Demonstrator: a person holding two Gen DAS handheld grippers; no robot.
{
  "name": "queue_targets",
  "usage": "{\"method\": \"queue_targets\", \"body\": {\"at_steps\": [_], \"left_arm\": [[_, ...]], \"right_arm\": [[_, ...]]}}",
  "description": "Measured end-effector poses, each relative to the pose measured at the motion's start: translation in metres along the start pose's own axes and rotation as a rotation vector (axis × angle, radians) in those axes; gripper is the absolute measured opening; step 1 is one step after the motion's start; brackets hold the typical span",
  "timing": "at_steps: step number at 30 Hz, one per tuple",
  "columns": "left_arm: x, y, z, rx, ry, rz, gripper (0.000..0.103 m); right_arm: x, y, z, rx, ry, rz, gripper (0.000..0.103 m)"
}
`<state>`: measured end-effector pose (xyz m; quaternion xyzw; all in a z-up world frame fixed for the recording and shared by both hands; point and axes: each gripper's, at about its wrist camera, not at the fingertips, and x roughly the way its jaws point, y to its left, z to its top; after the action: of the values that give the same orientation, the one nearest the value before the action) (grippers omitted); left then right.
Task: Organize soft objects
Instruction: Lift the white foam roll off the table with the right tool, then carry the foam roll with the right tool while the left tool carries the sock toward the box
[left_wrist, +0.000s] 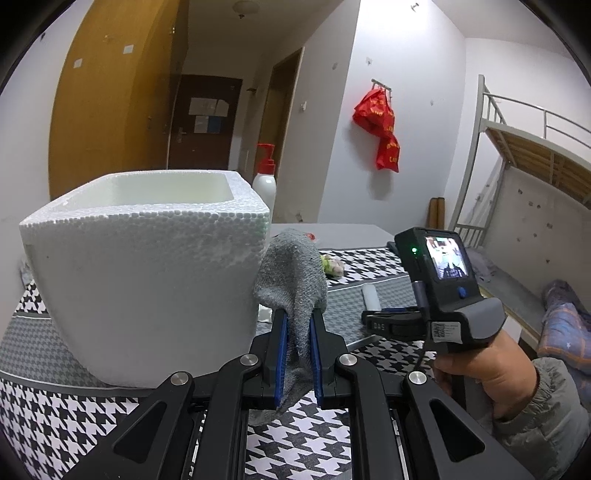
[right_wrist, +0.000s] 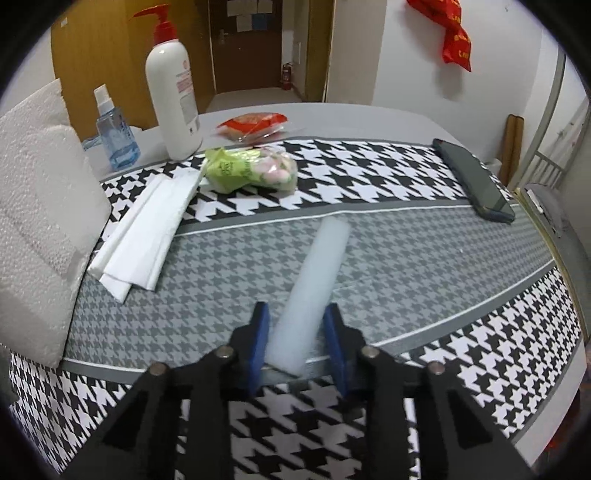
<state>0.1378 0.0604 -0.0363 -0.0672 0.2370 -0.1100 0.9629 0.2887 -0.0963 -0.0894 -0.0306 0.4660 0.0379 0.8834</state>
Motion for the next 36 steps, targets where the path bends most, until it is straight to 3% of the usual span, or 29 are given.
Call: {"method": "queue_targets", "body": {"at_steps": [6, 8, 36], "left_arm": [[-0.008, 0.006, -0.002, 0.011, -0.008, -0.005, 0.012], [-0.010, 0.005, -0.003, 0.023, -0.011, 0.001, 0.012], [-0.024, -0.030, 0.028, 0.088, -0.079, 0.065, 0.012]], "right_arm": [[0.001, 0.002, 0.004, -0.002, 0.003, -0.017, 0.022], [-0.001, -0.001, 0.006, 0.018, -0.007, 0.000, 0.012], [-0.112, -0.040, -0.006, 0.035, -0.273, 0.258, 0.012]]}}
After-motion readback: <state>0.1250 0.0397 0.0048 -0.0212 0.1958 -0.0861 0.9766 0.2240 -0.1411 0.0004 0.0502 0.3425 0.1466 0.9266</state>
